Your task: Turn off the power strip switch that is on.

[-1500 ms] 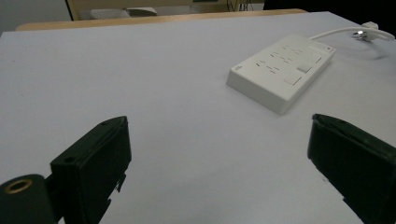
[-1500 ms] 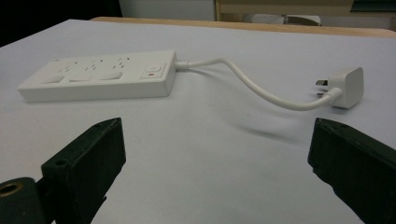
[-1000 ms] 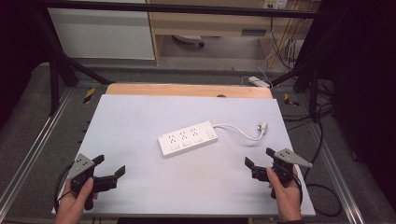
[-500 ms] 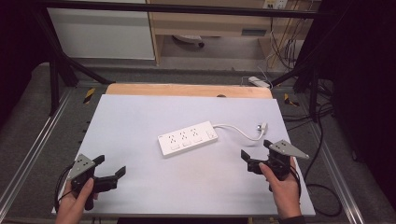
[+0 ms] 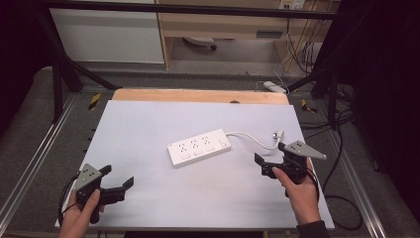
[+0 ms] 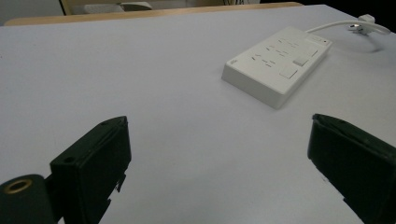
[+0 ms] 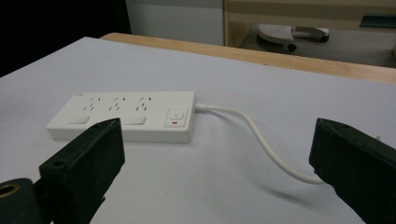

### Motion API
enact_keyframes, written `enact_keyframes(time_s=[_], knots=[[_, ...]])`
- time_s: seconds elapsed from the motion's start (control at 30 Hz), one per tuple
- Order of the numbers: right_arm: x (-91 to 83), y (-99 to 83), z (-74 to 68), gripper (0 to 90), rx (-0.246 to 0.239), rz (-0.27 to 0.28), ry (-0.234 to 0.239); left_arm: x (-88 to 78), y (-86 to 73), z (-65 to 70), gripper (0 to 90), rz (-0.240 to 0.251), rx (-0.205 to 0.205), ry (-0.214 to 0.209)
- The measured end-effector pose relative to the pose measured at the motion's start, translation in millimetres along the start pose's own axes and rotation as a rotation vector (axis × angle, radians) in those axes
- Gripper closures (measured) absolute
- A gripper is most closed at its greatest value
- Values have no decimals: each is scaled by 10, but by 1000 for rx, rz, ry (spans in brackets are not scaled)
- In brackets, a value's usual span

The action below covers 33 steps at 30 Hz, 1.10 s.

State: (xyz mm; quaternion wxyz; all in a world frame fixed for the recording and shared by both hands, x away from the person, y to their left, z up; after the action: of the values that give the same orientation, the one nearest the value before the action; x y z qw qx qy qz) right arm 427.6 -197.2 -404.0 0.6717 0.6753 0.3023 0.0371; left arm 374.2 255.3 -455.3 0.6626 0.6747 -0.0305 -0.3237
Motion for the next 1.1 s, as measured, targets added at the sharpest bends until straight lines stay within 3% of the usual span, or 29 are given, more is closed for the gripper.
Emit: enact_keyframes(time_s=[0.37,1.1], knots=[[110,212,-58,47,-7,2,3,5,-2,-2,60,-1,-1,1],[434,320,-276,41,-11,-12,57,6,-7,-7,60,-2,-1,2]])
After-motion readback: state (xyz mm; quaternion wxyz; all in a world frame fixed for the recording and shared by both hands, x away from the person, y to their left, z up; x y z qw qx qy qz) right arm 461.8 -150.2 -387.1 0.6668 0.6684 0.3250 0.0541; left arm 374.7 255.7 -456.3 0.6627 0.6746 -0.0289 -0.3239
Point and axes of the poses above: each handheld gripper's, and its own axes: x roughly forward along the jaws, y roughly out of its top, z roughly to its right, the point moved 9 cm from there along x, roughly forward along the jaws, and after that the axes turned 2 degrees about z, right-handed, at the moved point
